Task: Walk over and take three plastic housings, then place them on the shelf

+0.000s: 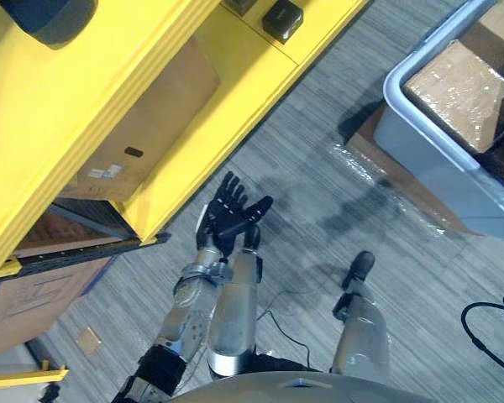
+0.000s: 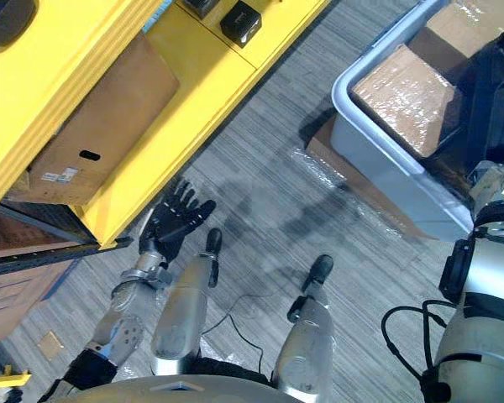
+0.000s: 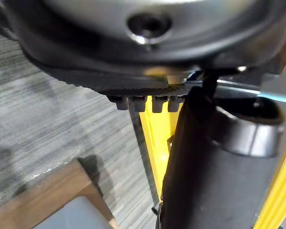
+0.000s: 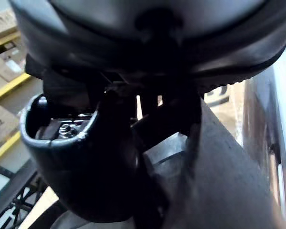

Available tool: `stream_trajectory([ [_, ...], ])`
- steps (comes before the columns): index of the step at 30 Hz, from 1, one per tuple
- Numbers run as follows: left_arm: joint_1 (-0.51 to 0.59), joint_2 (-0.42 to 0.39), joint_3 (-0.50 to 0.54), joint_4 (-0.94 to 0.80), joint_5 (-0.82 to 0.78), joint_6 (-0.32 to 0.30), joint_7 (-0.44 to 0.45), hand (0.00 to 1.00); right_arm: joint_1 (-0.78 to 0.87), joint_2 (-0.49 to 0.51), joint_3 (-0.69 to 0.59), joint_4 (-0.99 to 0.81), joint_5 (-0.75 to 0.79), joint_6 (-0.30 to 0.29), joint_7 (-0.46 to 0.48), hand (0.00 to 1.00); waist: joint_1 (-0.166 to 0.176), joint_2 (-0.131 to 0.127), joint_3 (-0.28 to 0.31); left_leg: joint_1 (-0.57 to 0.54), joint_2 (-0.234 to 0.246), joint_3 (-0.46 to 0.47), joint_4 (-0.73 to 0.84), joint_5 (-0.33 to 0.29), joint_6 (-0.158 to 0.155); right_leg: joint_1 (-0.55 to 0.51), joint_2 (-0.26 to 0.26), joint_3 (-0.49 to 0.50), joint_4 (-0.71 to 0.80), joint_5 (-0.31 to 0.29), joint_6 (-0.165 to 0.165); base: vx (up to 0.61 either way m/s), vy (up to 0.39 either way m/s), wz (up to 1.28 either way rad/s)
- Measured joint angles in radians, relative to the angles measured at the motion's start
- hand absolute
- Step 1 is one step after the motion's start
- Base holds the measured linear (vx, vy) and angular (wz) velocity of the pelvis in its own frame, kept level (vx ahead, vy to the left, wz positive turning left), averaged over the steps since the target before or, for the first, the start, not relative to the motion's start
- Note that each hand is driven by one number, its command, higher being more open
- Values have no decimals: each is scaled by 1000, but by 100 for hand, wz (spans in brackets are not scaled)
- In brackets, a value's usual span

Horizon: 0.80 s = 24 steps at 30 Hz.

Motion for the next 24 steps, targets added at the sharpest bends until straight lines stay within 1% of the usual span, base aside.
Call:
stream_trajectory([
  [1,11,8,7,-9,0,1,-5,100,8,0,0,-2,-7,-14,-8,0,-2,-6,3,8,1,0,-5,2,-2,9,2,-1,-6,1,1,20,-24,6],
  [2,36,21,25,-36,0,10,-12,100,24,1,2,-21,-19,-40,-30,0,-8,-18,9,25,1,1,-16,5,-4,24,3,-2,-11,5,7,43,-16,6],
  [3,60,29,46,-65,0,21,-24,100,39,3,2,-65,-50,-48,-53,0,-20,-27,11,40,3,1,-28,10,-4,38,4,-5,-14,8,11,53,-17,4],
  [5,97,43,78,-115,0,36,-46,100,98,23,3,-186,-95,-76,-91,0,-32,-48,13,77,9,5,-51,17,-10,62,11,-3,-25,9,12,81,-36,-4],
  [6,111,54,96,-156,2,47,-59,100,145,45,-1,-285,-133,-97,-109,0,-43,-64,12,108,18,11,-73,22,-15,82,16,-2,-28,9,12,99,-55,-7],
  [7,122,57,106,-175,8,52,-69,100,167,58,-2,-336,-153,-107,-115,0,-50,-72,11,124,22,13,-86,24,-17,92,19,-2,-28,9,12,90,-59,-14],
  [8,128,64,119,-216,52,73,-90,100,225,90,-5,-462,-207,-128,-127,0,-56,-97,-1,172,30,27,-126,34,-20,112,24,8,-32,8,11,86,-56,-17],
  [9,126,64,119,-239,75,90,-97,100,268,115,-8,-540,-237,-144,-137,0,-59,-116,-23,190,32,37,-152,43,-22,119,26,11,-44,7,10,76,-49,-18],
  [10,124,62,118,-250,84,105,-106,100,299,133,-10,-589,-259,-156,-146,0,-62,-128,-43,196,33,41,-169,48,-22,119,26,11,-49,5,9,88,-46,-9],
  [12,88,60,108,-281,78,179,-135,100,402,226,-14,-773,-363,-189,-170,0,-79,-175,-94,245,40,57,-227,65,-31,139,32,17,-65,1,6,92,-43,-10],
  [13,74,57,99,-281,72,210,-137,100,430,249,-15,-816,-388,-192,-175,0,-83,-185,-102,265,41,62,-246,71,-32,149,32,18,-65,-1,7,76,-39,-10],
  [14,46,52,89,-280,51,260,-146,100,473,287,-17,-868,-430,-195,-180,0,-87,-199,-124,291,41,71,-274,80,-33,159,31,20,-65,-7,9,72,-32,-9],
  [15,34,42,66,-280,14,314,-157,100,529,340,-16,-927,-486,-200,-182,0,-94,-217,-166,319,43,87,-314,92,-35,162,29,24,-65,-12,10,88,-34,-12],
  [16,24,35,41,-280,-29,354,-165,100,575,381,-16,-968,-541,-208,-182,0,-101,-228,-205,340,44,99,-345,100,-37,163,29,28,-65,-15,12,82,-23,-15],
  [17,18,32,29,-279,-56,373,-170,100,590,396,-16,-983,-566,-213,-183,0,-103,-231,-216,354,46,107,-359,102,-38,167,29,32,-65,-15,12,88,-14,-20],
  [19,-13,4,-12,-262,-190,431,-167,100,627,435,-14,-1014,-631,-253,-182,0,-111,-231,-245,410,47,140,-395,107,-38,186,28,51,-65,-18,16,51,-4,-30],
  [20,-25,-2,-23,-251,-226,439,-164,100,638,439,-13,-1022,-637,-266,-182,0,-113,-230,-252,423,47,147,-401,108,-38,191,28,56,-66,-19,17,22,-1,-28],
  [21,-53,-19,-48,-218,-296,451,-153,100,662,450,-10,-1038,-662,-287,-182,0,-121,-228,-274,438,48,157,-411,112,-39,197,28,61,-69,-20,19,19,-3,-16],
  [22,-67,-29,-56,-198,-324,453,-148,100,672,457,-8,-1048,-678,-297,-182,0,-129,-227,-285,447,48,160,-418,114,-40,202,29,65,-72,-20,19,48,-6,-25],
  [23,-106,-57,-75,-134,-405,448,-139,100,698,475,1,-1082,-708,-342,-182,0,-148,-224,-302,486,50,179,-435,117,-41,222,31,78,-76,-20,19,36,-5,-23],
  [24,-116,-64,-79,-118,-420,446,-138,100,710,479,4,-1097,-714,-358,-182,0,-156,-223,-309,496,50,186,-440,117,-41,226,31,82,-77,-20,19,20,-4,-28],
])
